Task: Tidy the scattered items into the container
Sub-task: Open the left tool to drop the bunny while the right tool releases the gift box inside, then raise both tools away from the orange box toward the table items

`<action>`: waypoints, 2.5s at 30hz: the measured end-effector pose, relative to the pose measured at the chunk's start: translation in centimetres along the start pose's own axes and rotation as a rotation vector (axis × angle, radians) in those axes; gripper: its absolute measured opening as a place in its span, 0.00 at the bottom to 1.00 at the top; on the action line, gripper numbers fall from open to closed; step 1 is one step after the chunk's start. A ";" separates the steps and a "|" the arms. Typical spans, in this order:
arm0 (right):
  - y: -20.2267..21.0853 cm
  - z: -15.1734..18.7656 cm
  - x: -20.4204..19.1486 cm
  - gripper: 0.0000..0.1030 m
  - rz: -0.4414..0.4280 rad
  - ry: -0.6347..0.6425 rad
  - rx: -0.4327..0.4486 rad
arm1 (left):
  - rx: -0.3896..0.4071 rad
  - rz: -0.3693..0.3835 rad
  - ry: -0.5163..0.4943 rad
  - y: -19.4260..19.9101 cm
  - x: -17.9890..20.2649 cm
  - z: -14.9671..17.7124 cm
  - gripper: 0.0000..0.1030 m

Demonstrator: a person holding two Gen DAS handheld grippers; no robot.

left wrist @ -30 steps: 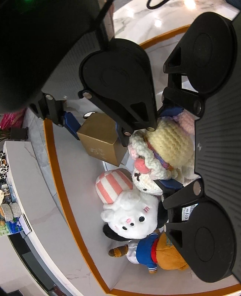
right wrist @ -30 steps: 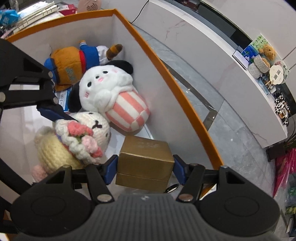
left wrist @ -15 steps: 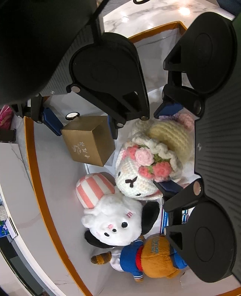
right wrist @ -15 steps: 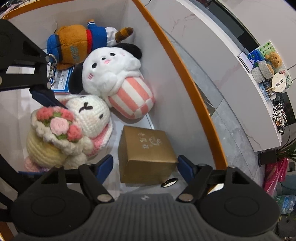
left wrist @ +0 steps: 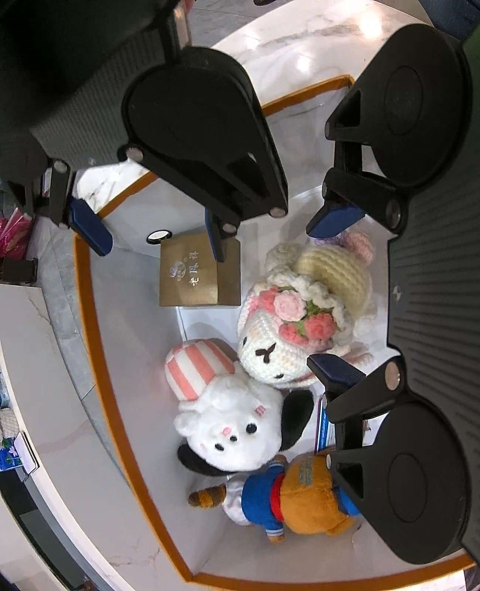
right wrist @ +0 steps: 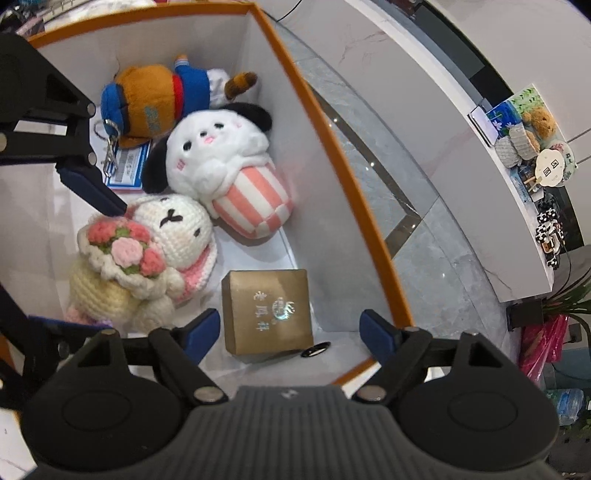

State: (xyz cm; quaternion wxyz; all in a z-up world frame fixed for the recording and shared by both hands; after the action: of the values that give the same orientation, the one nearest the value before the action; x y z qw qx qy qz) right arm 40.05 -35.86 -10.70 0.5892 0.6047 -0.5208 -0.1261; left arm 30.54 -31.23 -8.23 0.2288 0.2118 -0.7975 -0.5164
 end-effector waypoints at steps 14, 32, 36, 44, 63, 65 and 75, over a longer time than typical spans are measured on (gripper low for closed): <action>5.3 -1.0 0.6 0.82 0.050 0.008 0.032 | 0.072 -0.029 -0.024 5.5 -1.8 -2.2 0.79; 17.2 -2.0 0.1 0.86 0.150 0.047 0.112 | 0.215 -0.087 -0.031 14.9 -1.7 -0.9 0.79; 19.7 -1.9 -0.7 0.87 0.163 0.050 0.139 | 0.249 -0.093 -0.038 17.3 -1.2 0.1 0.79; 24.2 -1.2 -2.4 0.87 0.181 0.028 0.201 | 0.327 -0.079 -0.012 21.5 -1.7 3.6 0.79; 27.3 2.4 -9.8 0.87 0.114 -0.209 0.398 | 0.424 -0.115 0.187 24.0 -9.0 15.0 0.79; 27.2 2.7 -10.8 0.87 0.096 -0.235 0.422 | 0.429 -0.121 0.215 23.8 -10.1 16.4 0.79; 24.9 5.3 -14.7 0.87 0.026 -0.389 0.470 | 0.473 -0.122 0.311 22.2 -12.5 22.5 0.79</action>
State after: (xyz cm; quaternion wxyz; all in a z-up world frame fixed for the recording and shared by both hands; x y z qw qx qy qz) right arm 17.71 -21.62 2.12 0.3239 0.6822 -0.6465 -0.1083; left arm 25.18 0.68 2.26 0.2614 0.3834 -0.8369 -0.2903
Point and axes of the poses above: each gripper's, at about its wrist camera, not at the fingertips, and y roughly against the way its jaws point, x to its right, z to its underside, the point moved 2 cm from there along -y, roughly the way its jaws point, and after that the axes turned 6 degrees about z, right-handed, at the moved point
